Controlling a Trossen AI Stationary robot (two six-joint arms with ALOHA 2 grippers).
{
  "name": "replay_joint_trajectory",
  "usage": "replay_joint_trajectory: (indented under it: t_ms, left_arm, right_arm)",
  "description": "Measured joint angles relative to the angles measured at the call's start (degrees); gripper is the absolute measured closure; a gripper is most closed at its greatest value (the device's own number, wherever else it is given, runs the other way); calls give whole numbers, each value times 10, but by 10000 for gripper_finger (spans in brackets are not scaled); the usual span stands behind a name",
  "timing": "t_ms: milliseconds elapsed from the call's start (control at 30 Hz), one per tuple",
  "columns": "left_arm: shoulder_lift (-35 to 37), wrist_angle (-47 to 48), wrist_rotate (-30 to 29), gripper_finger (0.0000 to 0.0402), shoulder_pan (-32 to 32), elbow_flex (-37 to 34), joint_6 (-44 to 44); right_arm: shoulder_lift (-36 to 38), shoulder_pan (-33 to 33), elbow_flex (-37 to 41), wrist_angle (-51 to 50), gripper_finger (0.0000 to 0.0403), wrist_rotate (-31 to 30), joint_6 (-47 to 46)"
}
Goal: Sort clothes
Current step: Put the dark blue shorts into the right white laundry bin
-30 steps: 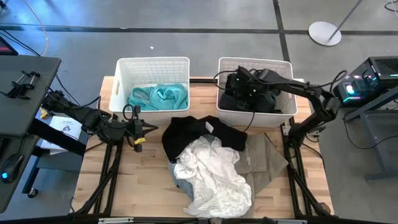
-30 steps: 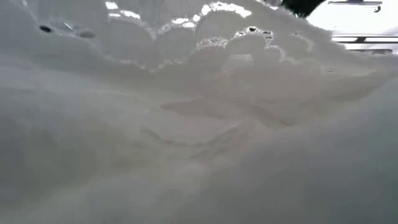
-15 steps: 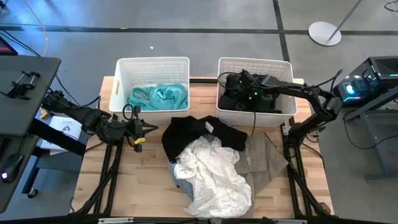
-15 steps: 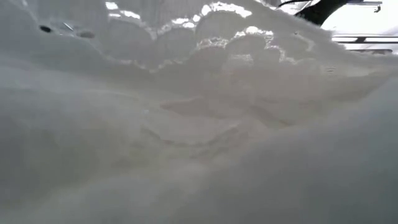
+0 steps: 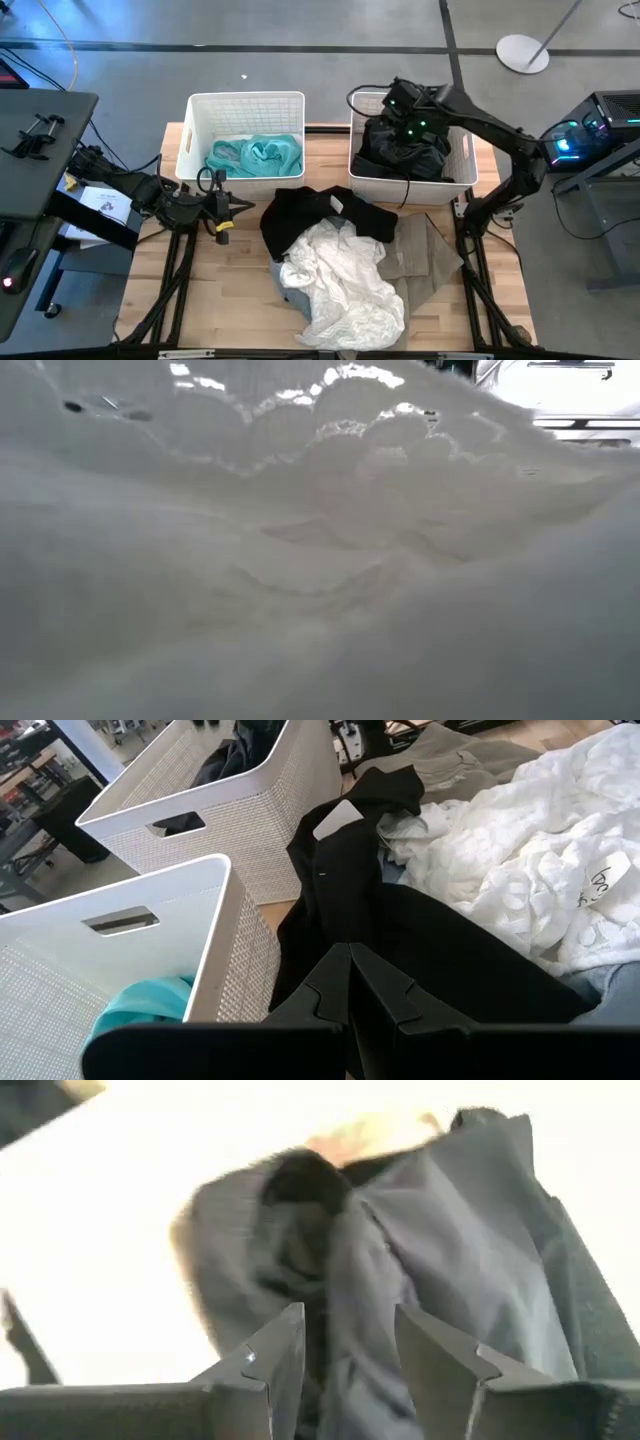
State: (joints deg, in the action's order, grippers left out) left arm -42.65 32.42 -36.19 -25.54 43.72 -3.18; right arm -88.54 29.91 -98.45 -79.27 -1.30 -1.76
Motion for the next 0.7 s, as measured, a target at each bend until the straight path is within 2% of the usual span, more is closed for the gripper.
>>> replay_joint_trajectory:
  t_ms: [100,200,367,533,700]
  left_arm:
    - [0,0,0,402,0,0,1]
    - [0,1,0,401,0,0,1]
    - [0,1,0,401,0,0,1]
    - [0,-2,0,402,0,0,1]
    - [0,-2,0,401,0,0,0]
  right_arm:
    - [10,-48,-43,-37,258,0,-27]
    - [27,-102,-54,-64,258,6,-77]
    - [57,-170,-4,-78,258,49,-215]
    - [64,-183,71,-88,258,20,-278]
    - [65,-164,124,-91,258,0,-291]
